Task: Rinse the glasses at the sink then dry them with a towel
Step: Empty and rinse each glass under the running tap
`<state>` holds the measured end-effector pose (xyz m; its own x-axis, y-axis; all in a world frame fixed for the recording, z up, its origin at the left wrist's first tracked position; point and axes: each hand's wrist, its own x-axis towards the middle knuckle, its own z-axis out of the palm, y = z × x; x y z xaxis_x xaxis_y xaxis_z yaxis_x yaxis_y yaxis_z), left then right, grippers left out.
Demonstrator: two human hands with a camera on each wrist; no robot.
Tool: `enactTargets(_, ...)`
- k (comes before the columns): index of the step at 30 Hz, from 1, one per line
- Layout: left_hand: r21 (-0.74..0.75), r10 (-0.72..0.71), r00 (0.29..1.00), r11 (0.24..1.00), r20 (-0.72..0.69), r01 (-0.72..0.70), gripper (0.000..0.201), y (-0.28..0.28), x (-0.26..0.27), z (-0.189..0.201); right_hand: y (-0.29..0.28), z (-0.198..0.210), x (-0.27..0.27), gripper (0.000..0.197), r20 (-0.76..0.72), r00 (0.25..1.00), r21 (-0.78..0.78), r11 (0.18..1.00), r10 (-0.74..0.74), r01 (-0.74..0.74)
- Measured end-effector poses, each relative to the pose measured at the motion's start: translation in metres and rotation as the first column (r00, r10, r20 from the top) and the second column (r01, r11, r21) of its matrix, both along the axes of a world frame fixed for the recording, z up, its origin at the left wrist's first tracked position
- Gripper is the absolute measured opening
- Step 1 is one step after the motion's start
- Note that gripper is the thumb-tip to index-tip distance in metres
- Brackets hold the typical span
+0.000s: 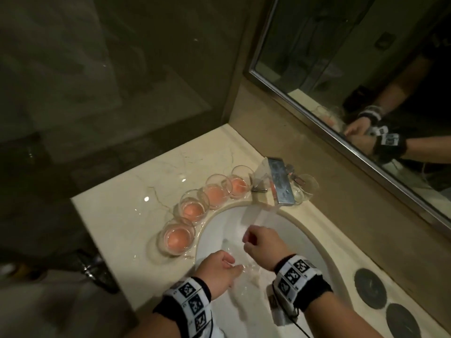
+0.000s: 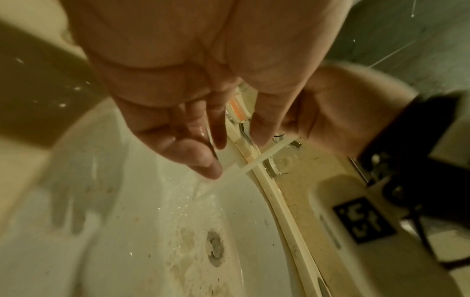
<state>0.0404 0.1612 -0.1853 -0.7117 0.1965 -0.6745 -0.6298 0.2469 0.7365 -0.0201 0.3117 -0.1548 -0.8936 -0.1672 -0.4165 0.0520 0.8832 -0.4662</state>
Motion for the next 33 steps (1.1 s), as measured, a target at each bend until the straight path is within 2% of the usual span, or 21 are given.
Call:
enactTargets(2,-0.049,-0.037,0.999,0.998,0.014,0.037,0.035,-0.009,0.003,-0.002,-0.024,0.017,0.006,0.009,-0.172,0.979,-0.109,0.986,0.106,-0.126)
enactTargets(4,-0.095,-0.088,0.995,0.991,0.043,0.092,0.038,-0.014,0.003,-0.006,-0.049,0.033,0.010,0.025,-0.231,0.923,-0.101,0.936,0.307,-0.336)
enactTargets(6,-0.142,-0.136,0.990,0.980,0.044,0.141,0.024,-0.017,0.004,-0.006,-0.072,0.039,0.013,0.043,-0.201,0.836,-0.006,0.852,0.511,-0.523)
enactTargets(7,-0.155,-0.135,0.990,0.978,0.041,0.140,0.024,-0.019,0.005,-0.008,-0.081,0.038,0.012,0.046,-0.176,0.798,0.065,0.816,0.576,-0.575)
enactTargets(9,-0.141,-0.141,0.990,0.980,0.027,0.143,0.038,-0.023,0.007,-0.010,-0.095,0.029,0.010,0.041,-0.110,0.755,0.190,0.759,0.646,-0.622)
enactTargets(10,-0.156,-0.163,0.987,0.974,0.006,0.162,0.039,-0.026,0.008,-0.011,-0.100,0.025,0.009,0.035,-0.093,0.744,0.230,0.741,0.662,-0.630)
enactTargets(13,-0.268,-0.185,0.982,0.945,0.033,0.187,0.027,-0.030,0.007,-0.009,-0.105,0.015,0.007,0.021,-0.111,0.729,0.287,0.724,0.675,-0.627)
enactTargets(16,-0.217,-0.147,0.988,0.964,0.042,0.153,0.019,-0.035,0.007,-0.016,-0.098,0.010,0.013,0.011,-0.167,0.726,0.226,0.743,0.667,-0.630)
enactTargets(19,-0.131,-0.246,0.967,0.958,0.074,0.254,0.021,-0.037,0.009,-0.015,-0.074,0.008,0.026,0.004,-0.218,0.761,0.146,0.792,0.611,-0.593)
enactTargets(21,-0.096,-0.384,0.918,0.914,0.102,0.394,0.029,-0.038,0.012,-0.010,-0.048,0.006,0.036,0.012,-0.294,0.779,0.126,0.830,0.554,-0.543)
enactTargets(23,-0.081,-0.535,0.833,0.832,0.140,0.548,0.035,-0.039,0.012,-0.003,-0.020,0.004,0.044,0.028,-0.367,0.794,0.112,0.870,0.485,-0.479)
enactTargets(25,-0.095,-0.586,0.793,0.791,0.165,0.604,0.037,-0.041,0.006,-0.002,0.005,0.002,0.048,0.039,-0.363,0.831,0.089,0.903,0.421,-0.419)
enactTargets(27,-0.177,-0.532,0.838,0.819,0.119,0.545,0.048,-0.039,-0.003,-0.005,0.027,-0.003,0.049,0.039,-0.331,0.867,0.105,0.927,0.374,-0.360)
enactTargets(29,-0.228,-0.409,0.912,0.886,0.025,0.404,0.086,-0.024,-0.016,-0.009,0.046,-0.008,0.046,0.034,-0.301,0.902,0.126,0.950,0.310,-0.284)
enactTargets(30,-0.214,-0.360,0.932,0.914,-0.032,0.345,0.099,-0.012,-0.024,-0.009,0.055,-0.009,0.044,0.030,-0.285,0.917,0.134,0.959,0.278,-0.249)
enactTargets(33,-0.103,-0.294,0.942,0.954,-0.163,0.280,0.107,0.021,-0.049,-0.013,0.069,-0.011,0.033,0.021,-0.267,0.941,0.137,0.975,0.209,-0.178)
